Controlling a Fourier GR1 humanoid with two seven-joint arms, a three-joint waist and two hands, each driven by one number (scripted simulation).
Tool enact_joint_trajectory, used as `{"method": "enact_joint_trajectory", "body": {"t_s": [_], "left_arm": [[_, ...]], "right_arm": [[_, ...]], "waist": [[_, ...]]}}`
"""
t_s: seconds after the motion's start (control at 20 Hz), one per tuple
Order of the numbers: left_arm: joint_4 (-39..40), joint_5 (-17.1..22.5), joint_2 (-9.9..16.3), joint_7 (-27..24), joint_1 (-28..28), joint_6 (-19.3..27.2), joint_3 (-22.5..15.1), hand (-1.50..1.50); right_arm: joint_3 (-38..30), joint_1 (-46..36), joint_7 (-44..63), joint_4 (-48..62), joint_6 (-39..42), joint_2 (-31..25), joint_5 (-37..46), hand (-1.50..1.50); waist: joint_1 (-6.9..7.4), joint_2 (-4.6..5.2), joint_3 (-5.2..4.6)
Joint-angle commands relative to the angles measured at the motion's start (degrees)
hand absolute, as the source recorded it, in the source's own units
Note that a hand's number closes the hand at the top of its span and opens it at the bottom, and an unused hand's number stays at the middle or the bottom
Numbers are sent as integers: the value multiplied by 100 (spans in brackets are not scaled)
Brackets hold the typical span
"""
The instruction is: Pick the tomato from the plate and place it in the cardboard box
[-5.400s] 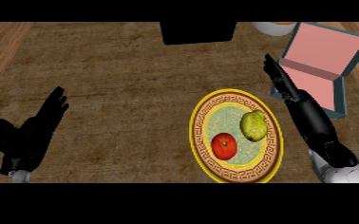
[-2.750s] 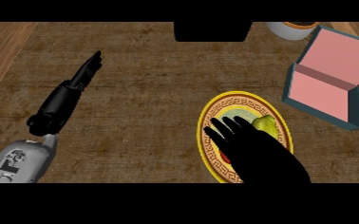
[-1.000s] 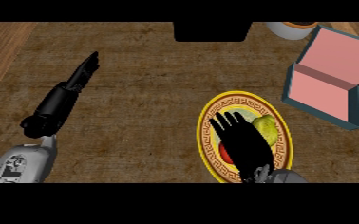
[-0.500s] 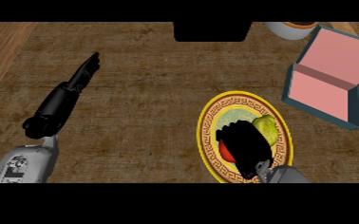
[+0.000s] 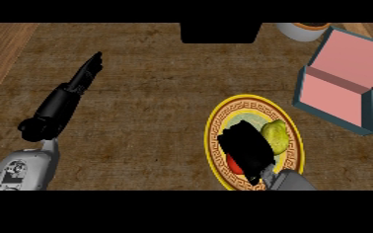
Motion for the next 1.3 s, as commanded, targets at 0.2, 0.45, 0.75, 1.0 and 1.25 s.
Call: {"method": "enact_joint_trajectory", "body": {"t_s": [0.2,0.45,0.75,1.0,1.25], "left_arm": [[-261,-23,-47,129,36,30,34,0],[195,-197,-58,-234,-37,-1,31,0],[-247,-191,-205,155,164,63,-32,0],[132,-207,-189,-28,-61,7,2,0],[233,-231,-223,-62,-165,74,70,0]], "right_arm": [[-208,408,-1966,-300,-859,-356,-898,150],[-895,178,-2570,-859,-1073,-631,-1154,150],[-1331,686,-2062,-3068,-462,-1031,-1346,150],[-2719,493,-1288,-3226,-368,-558,-2391,150],[-3929,-249,-299,-2850,-122,-364,-3039,150]], "waist": [[22,4,15],[-27,11,7],[-73,-19,5],[-115,0,3],[-53,16,0]]}}
